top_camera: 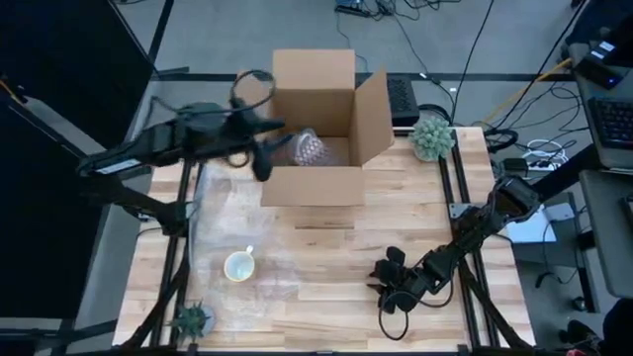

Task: Wrap mug
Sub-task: Wrap the yellow mug with the bubble wrap

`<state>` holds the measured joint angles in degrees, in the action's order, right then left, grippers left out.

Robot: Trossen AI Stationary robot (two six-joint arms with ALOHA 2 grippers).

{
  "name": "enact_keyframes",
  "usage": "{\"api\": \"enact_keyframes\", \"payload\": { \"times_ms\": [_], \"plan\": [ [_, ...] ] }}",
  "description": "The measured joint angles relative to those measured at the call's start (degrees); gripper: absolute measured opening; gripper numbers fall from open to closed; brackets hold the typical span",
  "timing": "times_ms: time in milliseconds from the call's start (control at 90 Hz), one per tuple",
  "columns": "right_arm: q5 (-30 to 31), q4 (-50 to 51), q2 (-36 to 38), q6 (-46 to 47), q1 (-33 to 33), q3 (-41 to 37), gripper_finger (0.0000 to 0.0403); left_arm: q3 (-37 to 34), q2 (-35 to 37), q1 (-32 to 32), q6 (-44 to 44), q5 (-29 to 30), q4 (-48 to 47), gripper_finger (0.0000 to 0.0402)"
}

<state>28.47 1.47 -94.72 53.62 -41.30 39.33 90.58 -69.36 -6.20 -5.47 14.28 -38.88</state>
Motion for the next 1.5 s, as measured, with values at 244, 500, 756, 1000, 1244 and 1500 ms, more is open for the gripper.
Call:
{"api": "enact_keyframes", "payload": {
  "times_ms": [244, 500, 756, 1000, 1244, 1500],
  "plan": [
    [0.00, -0.04, 0.00, -0.03, 0.00, 0.00, 0.0137, -2.19, 1.74, 9.10, -9.88, 0.96, -17.81, 0.0162],
    [0.00, -5.81, 0.00, -4.97, 0.00, -0.02, 0.0137, -14.27, 1.57, 21.50, -21.72, 3.68, -17.14, 0.0162],
    [0.04, -21.01, 0.00, -17.42, 0.61, 0.02, 0.0137, -26.96, 1.09, 32.38, -35.77, 3.80, -12.49, 0.0162],
    [0.04, -21.76, 0.00, -17.58, 1.36, 0.02, 0.0137, -29.32, 0.46, 42.83, -40.19, 0.67, -11.49, 0.0162],
    [0.07, -23.18, -1.81, -15.23, 1.49, 0.02, 0.0137, -29.35, -5.63, 49.72, -46.20, -0.92, -12.61, 0.0162],
    [-0.02, -26.11, -7.03, -13.68, 1.46, 0.02, 0.0137, -29.37, -11.22, 50.92, -49.95, -0.96, -14.10, 0.0162]
  ]
}}
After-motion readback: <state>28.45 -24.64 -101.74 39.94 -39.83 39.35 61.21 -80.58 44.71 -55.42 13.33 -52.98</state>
